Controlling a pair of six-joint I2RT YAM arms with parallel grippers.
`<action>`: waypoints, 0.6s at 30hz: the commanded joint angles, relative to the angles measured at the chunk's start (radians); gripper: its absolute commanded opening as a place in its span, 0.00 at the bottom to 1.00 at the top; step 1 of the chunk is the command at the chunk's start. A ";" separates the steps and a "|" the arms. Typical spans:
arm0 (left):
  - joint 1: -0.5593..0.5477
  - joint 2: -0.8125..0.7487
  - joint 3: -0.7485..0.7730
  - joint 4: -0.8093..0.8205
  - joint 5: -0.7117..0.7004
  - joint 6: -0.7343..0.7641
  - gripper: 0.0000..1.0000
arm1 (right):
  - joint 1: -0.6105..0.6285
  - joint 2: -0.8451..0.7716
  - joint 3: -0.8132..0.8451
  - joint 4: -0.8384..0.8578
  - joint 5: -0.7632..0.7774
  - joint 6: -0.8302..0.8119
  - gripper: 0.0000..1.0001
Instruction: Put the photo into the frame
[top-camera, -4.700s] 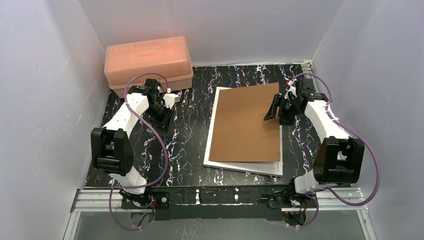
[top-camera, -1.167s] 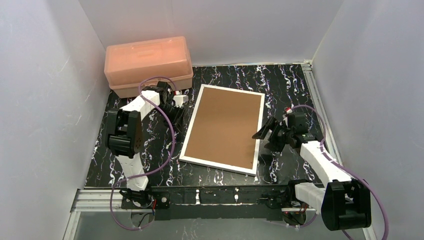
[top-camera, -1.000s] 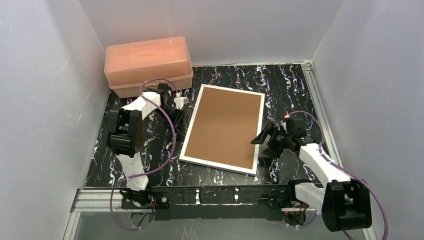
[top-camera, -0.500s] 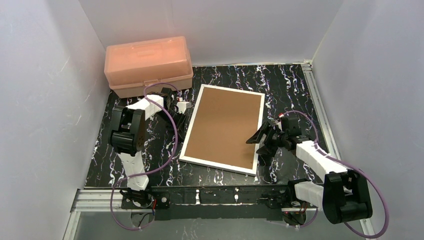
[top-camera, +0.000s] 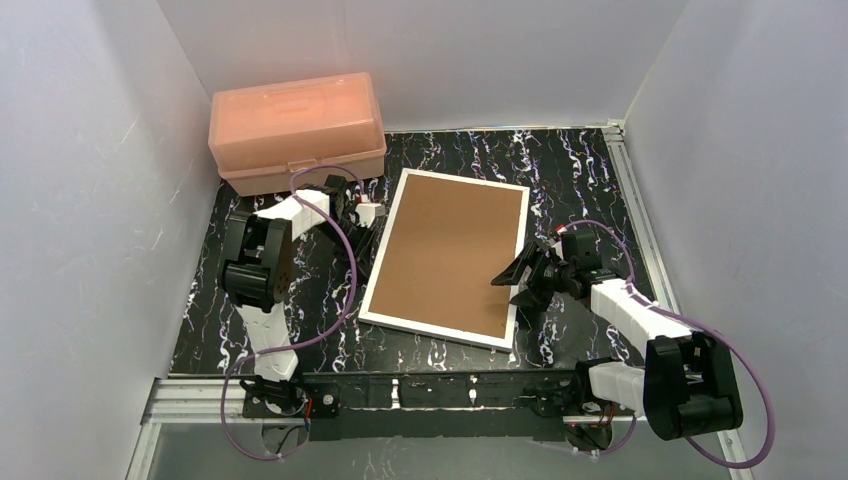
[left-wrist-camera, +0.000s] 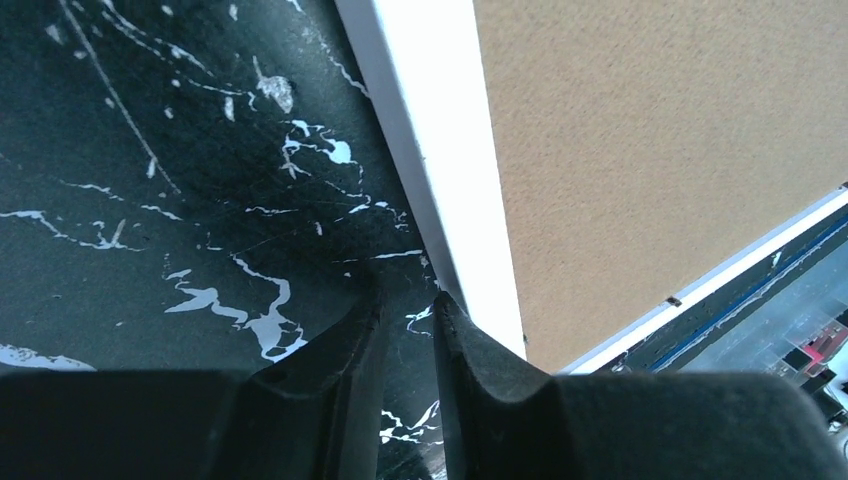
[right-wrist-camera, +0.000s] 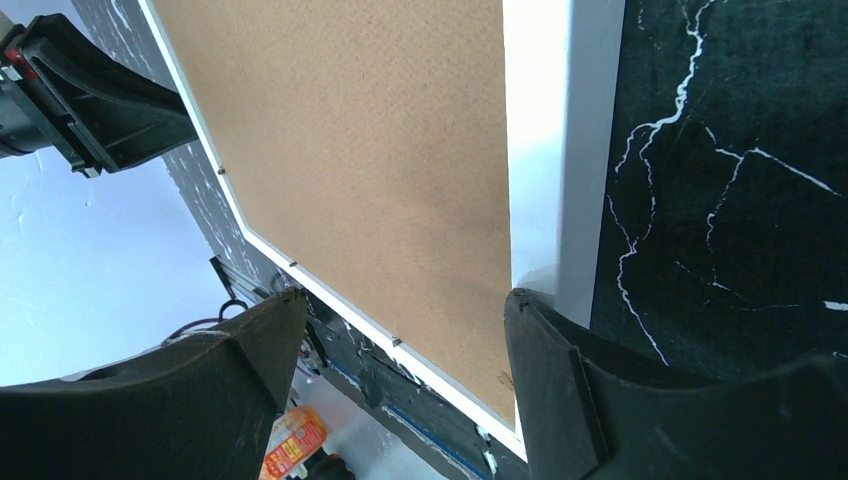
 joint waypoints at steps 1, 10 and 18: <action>-0.020 -0.003 0.014 -0.009 0.008 -0.003 0.21 | 0.006 0.018 -0.029 0.022 0.006 -0.007 0.80; -0.045 0.018 0.025 0.003 0.012 -0.012 0.21 | 0.007 0.062 0.009 -0.007 0.007 -0.043 0.79; -0.053 0.025 0.031 0.006 0.014 -0.016 0.20 | 0.017 0.079 0.009 -0.017 0.009 -0.057 0.78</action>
